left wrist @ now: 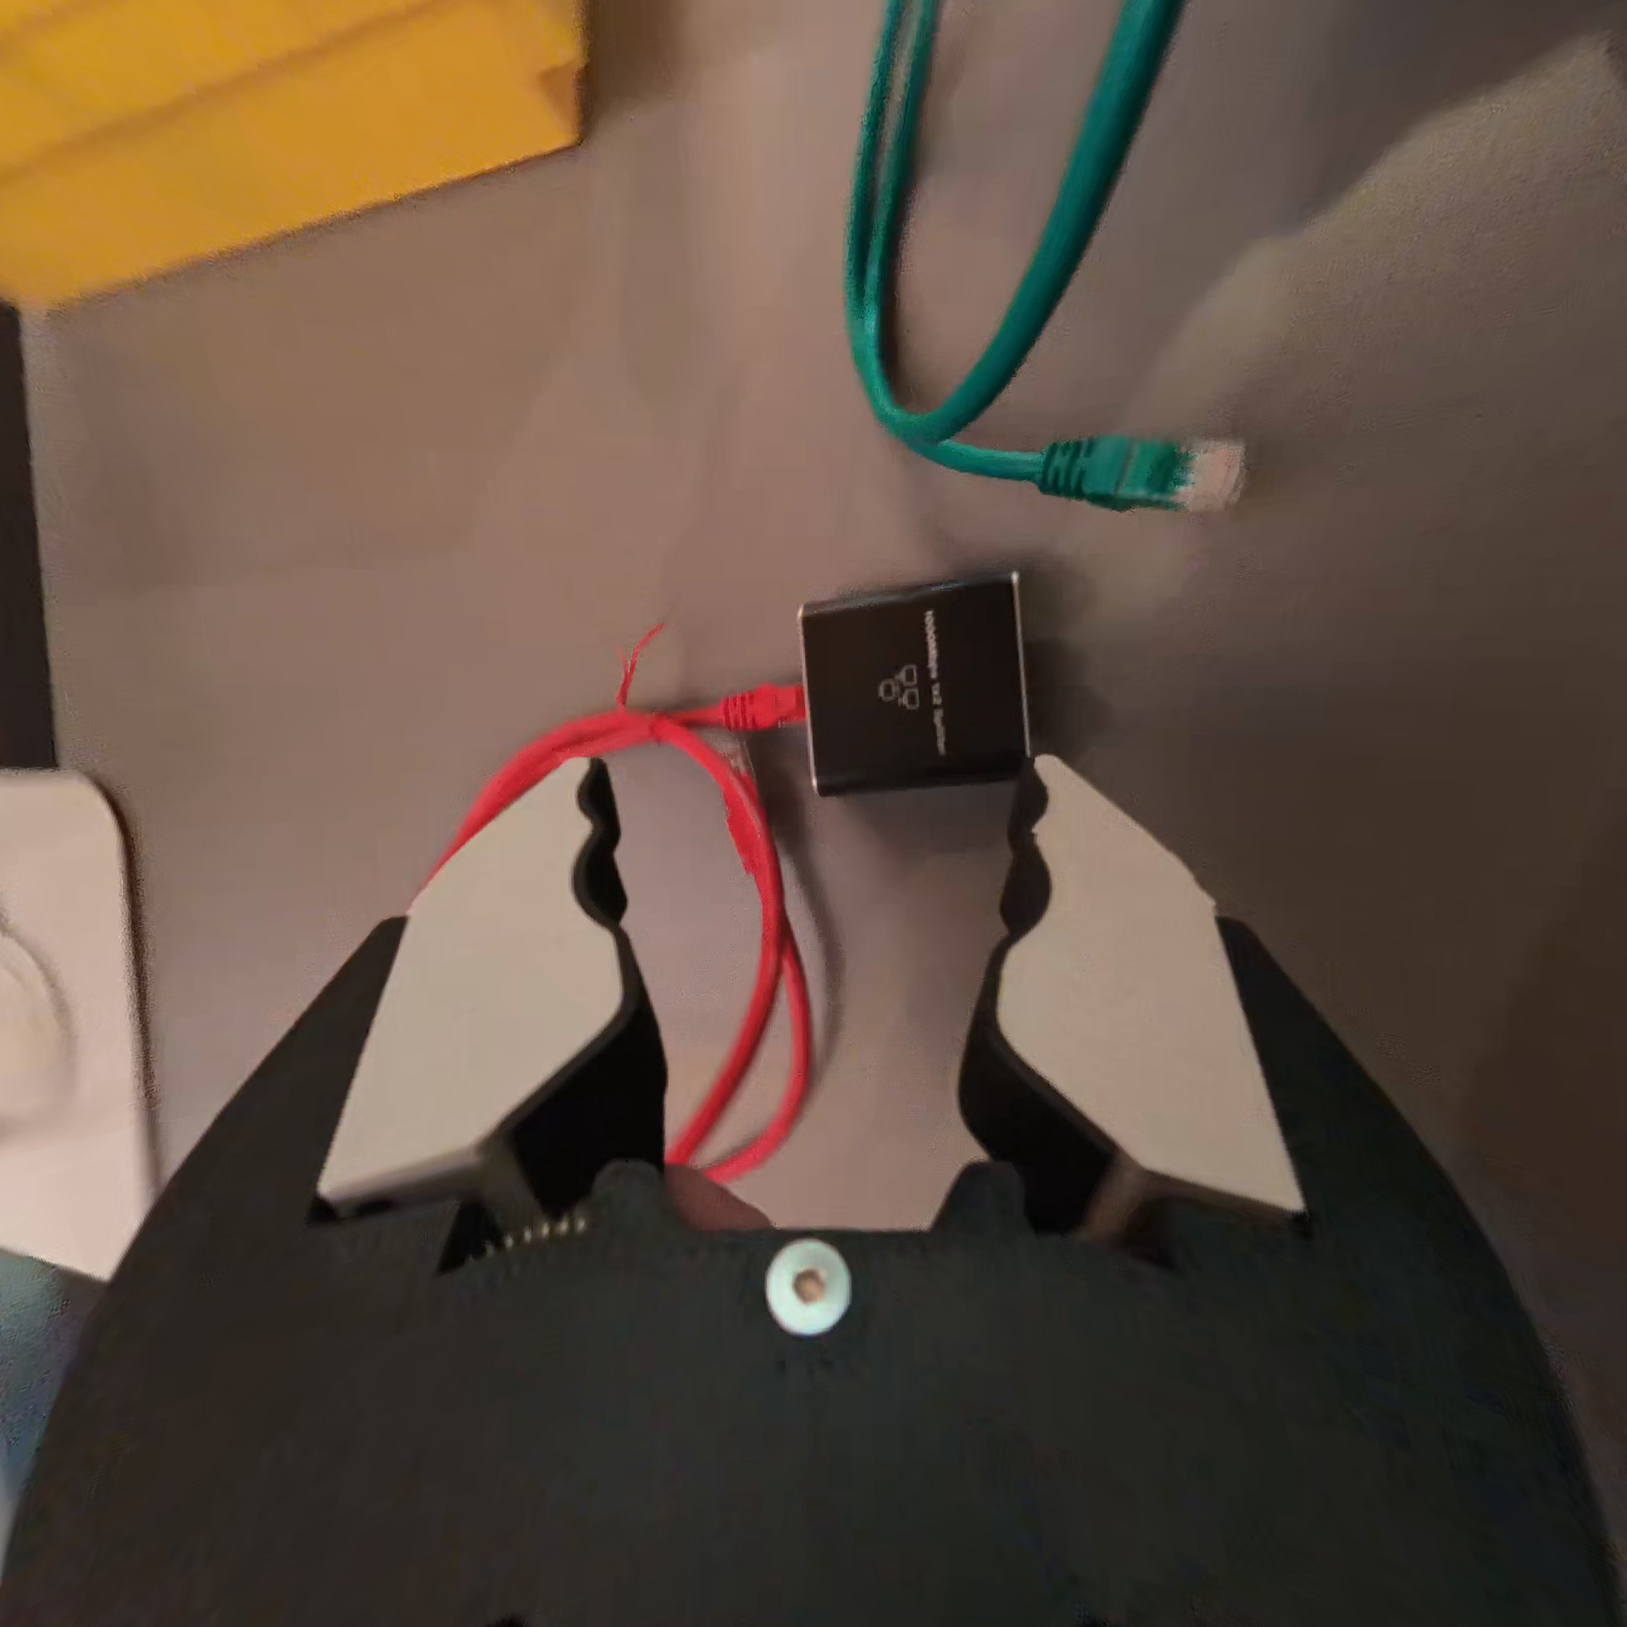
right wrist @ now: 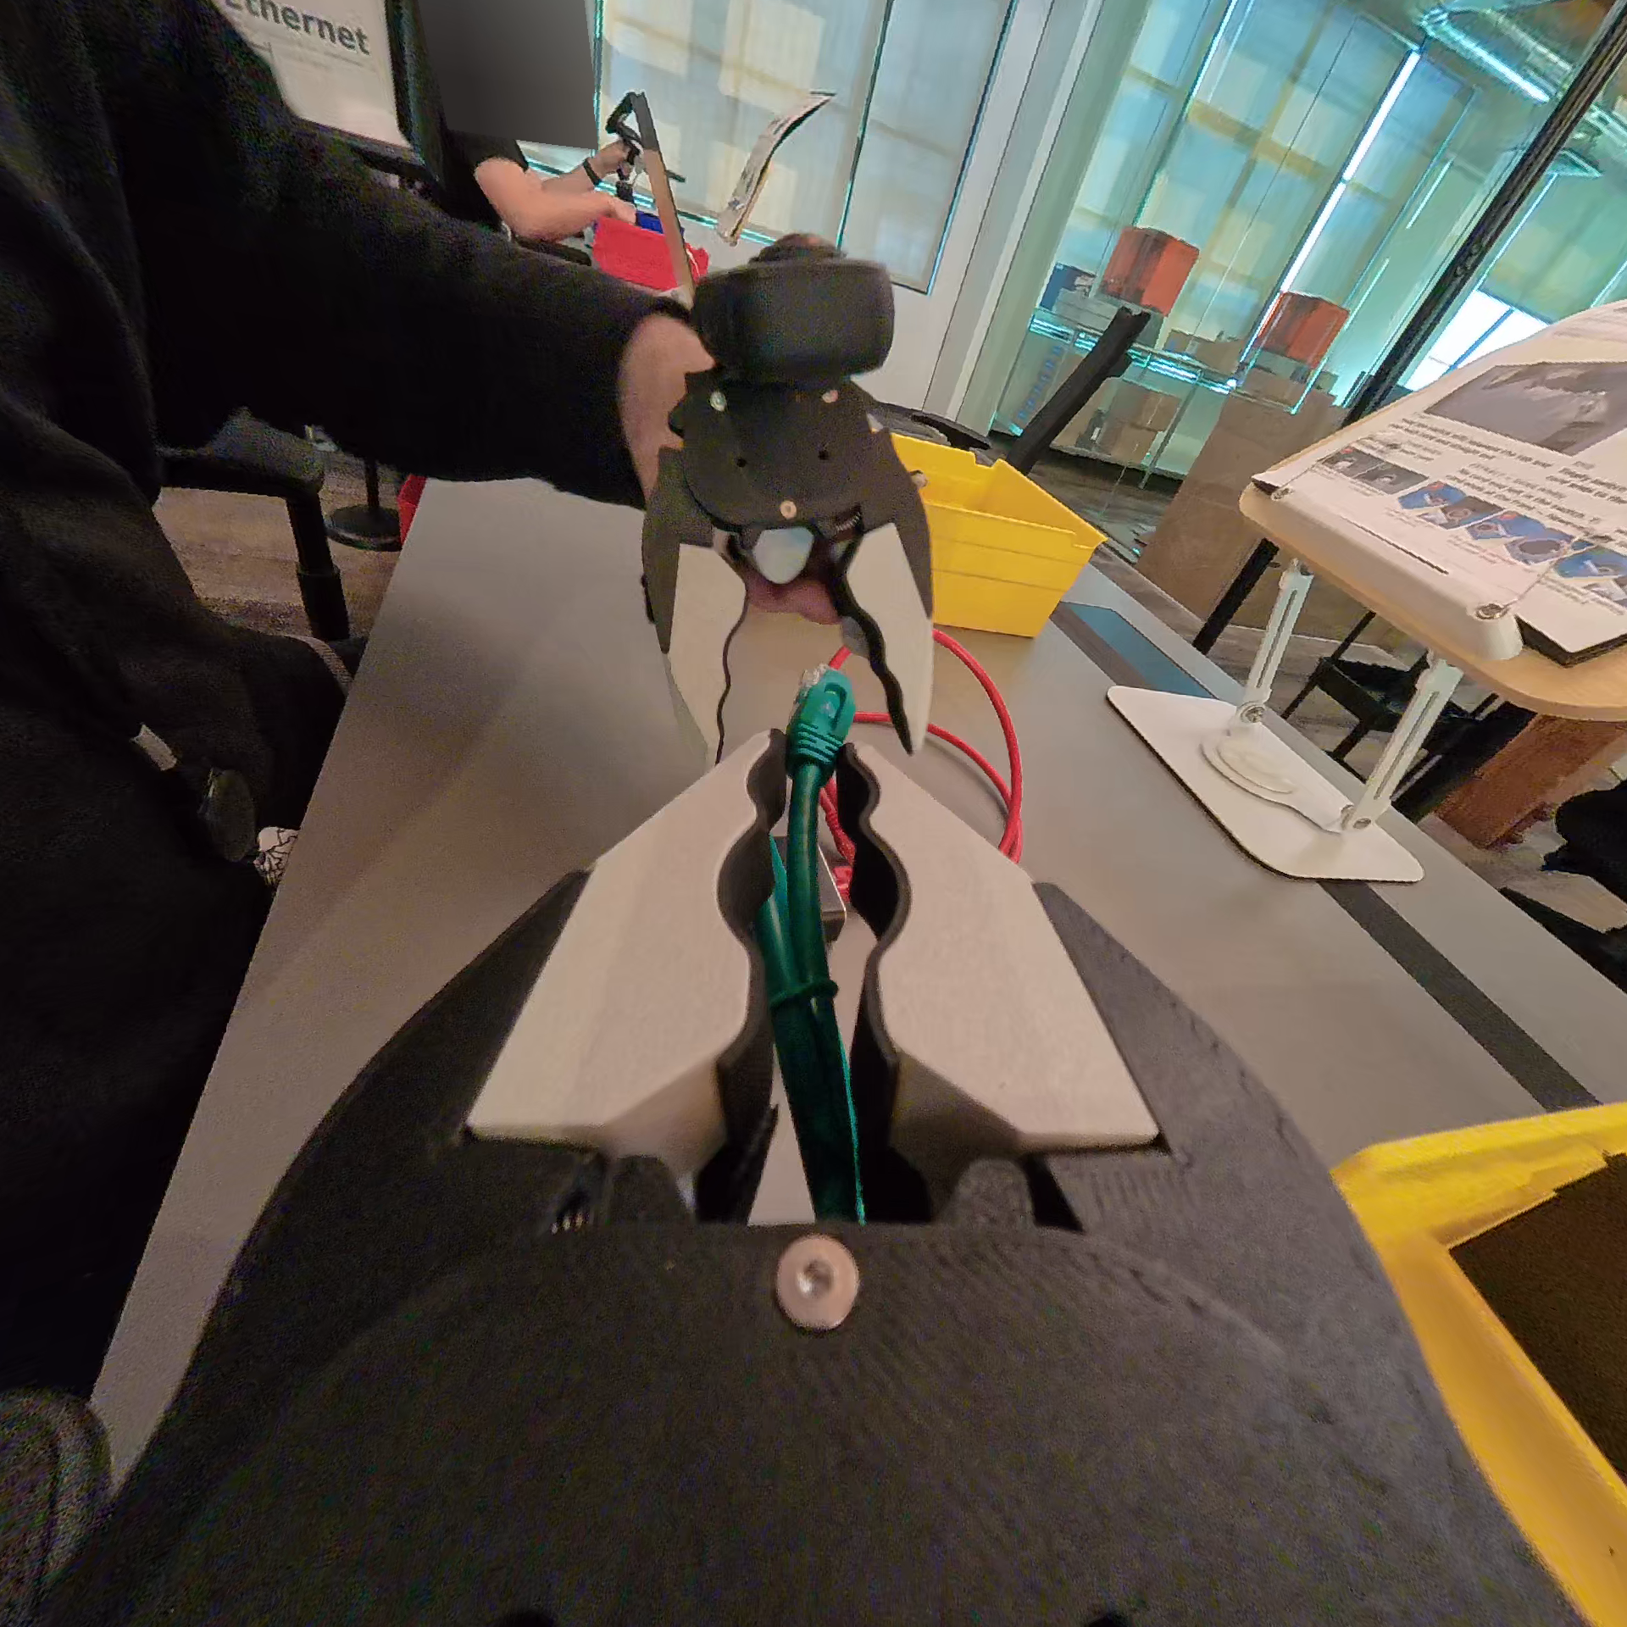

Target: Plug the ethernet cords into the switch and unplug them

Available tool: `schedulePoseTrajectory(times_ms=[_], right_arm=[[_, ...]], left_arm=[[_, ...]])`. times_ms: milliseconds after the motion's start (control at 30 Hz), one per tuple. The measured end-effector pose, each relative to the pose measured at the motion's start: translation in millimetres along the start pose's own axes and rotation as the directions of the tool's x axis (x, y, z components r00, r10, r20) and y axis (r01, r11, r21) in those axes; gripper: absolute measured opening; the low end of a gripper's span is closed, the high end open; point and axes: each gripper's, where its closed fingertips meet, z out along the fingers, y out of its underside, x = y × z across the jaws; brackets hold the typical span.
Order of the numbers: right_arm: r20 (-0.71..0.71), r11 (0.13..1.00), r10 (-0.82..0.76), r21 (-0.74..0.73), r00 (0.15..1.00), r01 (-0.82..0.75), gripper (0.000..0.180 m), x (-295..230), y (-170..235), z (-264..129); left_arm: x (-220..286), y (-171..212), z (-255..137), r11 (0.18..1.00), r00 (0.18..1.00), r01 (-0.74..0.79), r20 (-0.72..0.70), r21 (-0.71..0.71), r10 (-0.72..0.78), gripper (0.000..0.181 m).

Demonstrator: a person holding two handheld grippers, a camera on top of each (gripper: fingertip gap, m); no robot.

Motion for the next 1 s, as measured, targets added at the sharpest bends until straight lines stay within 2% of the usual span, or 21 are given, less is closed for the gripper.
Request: schedulePoseTrajectory(times_ms=[33, 67, 133, 300, 433, 500, 533, 700, 800, 833, 900, 1000], right_arm=[[0.001, 1.000, 0.002, 0.001, 1.000, -0.002, 0.009, 0, 0, -2], [0.001, 1.000, 0.003, 0.001, 1.000, -0.003, 0.009, -1, 0, -4], [0.004, 1.000, 0.003, 0.000, 1.000, -0.003, 0.009, -3, 1, -6], [0.010, 1.000, 0.013, 0.012, 1.000, -0.013, 0.009, -4, 2, -11], [0.010, 0.999, 0.029, 0.036, 1.000, -0.029, 0.009, -2, 2, -16], [0.011, 0.999, 0.029, 0.038, 1.000, -0.030, 0.009, -2, 2, -18], [0.010, 0.999, 0.030, 0.041, 0.999, -0.031, 0.009, -2, 2, -19], [0.006, 0.998, 0.036, 0.058, 0.999, -0.036, 0.009, 0, 1, -21], [0.008, 0.997, 0.033, 0.063, 0.999, -0.033, 0.009, 0, 0, -22], [0.009, 0.997, 0.031, 0.063, 0.999, -0.032, 0.009, 0, 0, -22], [0.011, 0.998, 0.029, 0.064, 1.000, -0.029, 0.008, 0, 0, -22], [0.013, 0.998, 0.030, 0.063, 0.999, -0.031, 0.008, 0, 0, -21]], left_arm=[[1, -3, 6, 0.993, 0.993, -0.113, -0.028, -0.044, 0.112, 0.088], [2, -5, 11, 0.968, 0.971, -0.237, -0.059, -0.078, 0.233, 0.097], [-2, -6, 20, 0.917, 0.918, -0.386, -0.138, -0.101, 0.371, 0.100], [9, -1, 40, 0.791, 0.757, -0.608, -0.343, -0.061, 0.556, 0.104], [33, 13, 56, 0.720, 0.643, -0.694, -0.466, -0.018, 0.608, 0.093], [43, 6, 57, 0.732, 0.634, -0.681, -0.491, 0.013, 0.598, 0.084], [46, 7, 57, 0.748, 0.636, -0.663, -0.525, 0.002, 0.565, 0.073], [33, 1, 62, 0.854, 0.762, -0.516, -0.486, -0.059, 0.427, 0.042], [23, 7, 62, 0.928, 0.852, -0.359, -0.443, -0.103, 0.281, 0.031], [20, 12, 59, 0.934, 0.862, -0.337, -0.438, -0.121, 0.254, 0.030], [16, 15, 50, 0.935, 0.861, -0.340, -0.433, -0.104, 0.265, 0.055], [5, 24, 33, 0.880, 0.819, -0.468, -0.416, -0.086, 0.395, 0.079]])
